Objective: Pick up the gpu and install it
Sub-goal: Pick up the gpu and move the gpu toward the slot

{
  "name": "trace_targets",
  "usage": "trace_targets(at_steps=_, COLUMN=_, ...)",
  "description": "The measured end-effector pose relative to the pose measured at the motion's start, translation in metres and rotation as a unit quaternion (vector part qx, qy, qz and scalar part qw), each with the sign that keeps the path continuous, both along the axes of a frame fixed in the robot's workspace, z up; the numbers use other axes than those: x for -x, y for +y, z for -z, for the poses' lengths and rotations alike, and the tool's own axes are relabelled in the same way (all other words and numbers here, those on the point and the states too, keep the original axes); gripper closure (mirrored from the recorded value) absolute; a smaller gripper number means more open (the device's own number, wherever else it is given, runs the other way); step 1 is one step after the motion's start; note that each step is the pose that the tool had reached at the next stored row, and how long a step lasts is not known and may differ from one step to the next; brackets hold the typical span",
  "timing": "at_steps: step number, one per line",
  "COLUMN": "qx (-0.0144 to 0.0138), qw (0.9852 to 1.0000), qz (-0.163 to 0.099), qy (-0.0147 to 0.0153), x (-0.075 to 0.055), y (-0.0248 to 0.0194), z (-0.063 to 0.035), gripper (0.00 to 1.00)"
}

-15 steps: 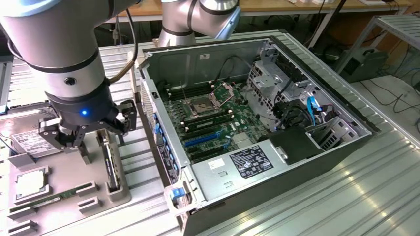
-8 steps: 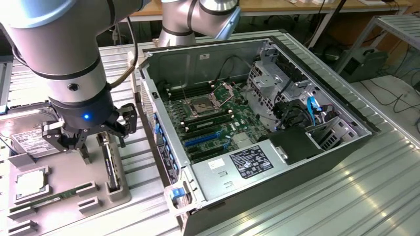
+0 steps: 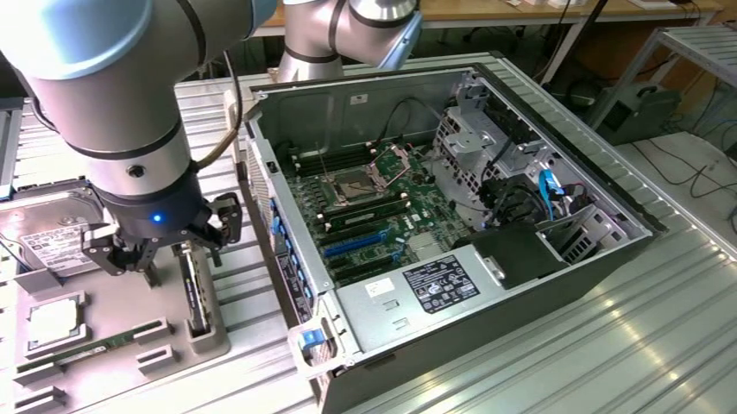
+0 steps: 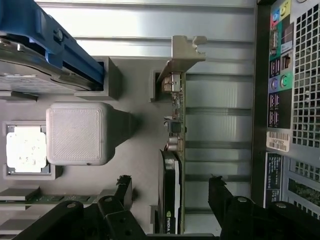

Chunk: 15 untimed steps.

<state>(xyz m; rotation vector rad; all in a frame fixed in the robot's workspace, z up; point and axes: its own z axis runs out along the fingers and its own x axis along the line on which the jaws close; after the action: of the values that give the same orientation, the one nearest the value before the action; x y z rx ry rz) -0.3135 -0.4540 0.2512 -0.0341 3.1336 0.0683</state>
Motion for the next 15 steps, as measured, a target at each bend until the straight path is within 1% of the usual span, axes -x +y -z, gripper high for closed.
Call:
trace_targets(at_steps=5, qx=0.0, qw=1.0, qz=0.0, qy=0.0008, x=0.0, y=-0.0001, z=0.0092, gripper=0.27)
trace_targets(at_steps=12, qx=0.0, qw=1.0, qz=0.0, qy=0.0028, x=0.0, y=-0.0001, z=0.0236, gripper=0.27)
trace_targets(at_steps=15, qx=0.0, qw=1.0, qz=0.0, qy=0.0029, x=0.0, y=-0.0001, z=0.0249, gripper=0.27)
